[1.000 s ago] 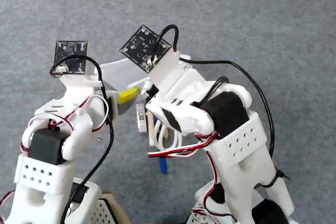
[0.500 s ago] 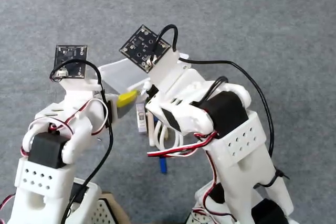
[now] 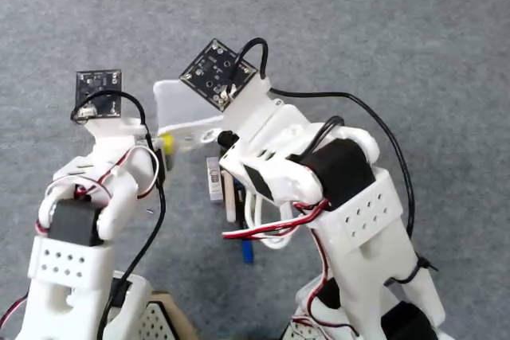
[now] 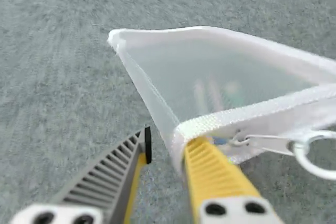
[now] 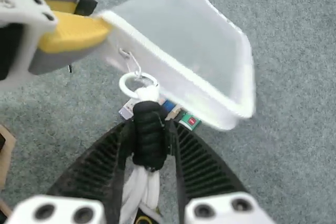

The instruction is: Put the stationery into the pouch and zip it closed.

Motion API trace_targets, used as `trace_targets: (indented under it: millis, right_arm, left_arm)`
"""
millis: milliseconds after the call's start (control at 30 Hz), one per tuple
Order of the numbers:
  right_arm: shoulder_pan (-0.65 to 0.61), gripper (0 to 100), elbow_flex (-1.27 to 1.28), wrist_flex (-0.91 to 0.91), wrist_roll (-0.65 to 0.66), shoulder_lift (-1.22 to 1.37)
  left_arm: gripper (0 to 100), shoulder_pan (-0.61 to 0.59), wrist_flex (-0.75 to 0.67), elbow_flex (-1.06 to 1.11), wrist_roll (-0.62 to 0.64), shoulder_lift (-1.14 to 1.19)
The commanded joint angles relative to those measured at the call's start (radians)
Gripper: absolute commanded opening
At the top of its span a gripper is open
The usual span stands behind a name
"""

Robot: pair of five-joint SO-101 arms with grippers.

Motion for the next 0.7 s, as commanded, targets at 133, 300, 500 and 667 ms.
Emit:
trace_targets:
  millis: [133,300,500,667]
  right_arm:
    - [-0.008,1.1,-0.045,-0.02,-0.011,-0.035]
    - [-0.008,1.1,-0.045,-0.017,-0.011,-0.035]
    - [-0.006,1.1,-0.042,-0.014,-0.011,-0.035]
    - [-0.003,1.1,-0.041,-0.014,-0.011,-0.035]
  left_arm:
    - [8,-0.021,-0.023,0.005,-0.002,0.011]
    - [2,-0.021,-0.023,0.001,-0.002,0.012]
    - [3,-0.021,0.003,-0.036,-0.002,0.003]
    - [3,-0.019,0.144,-0.183,-0.002,0.011]
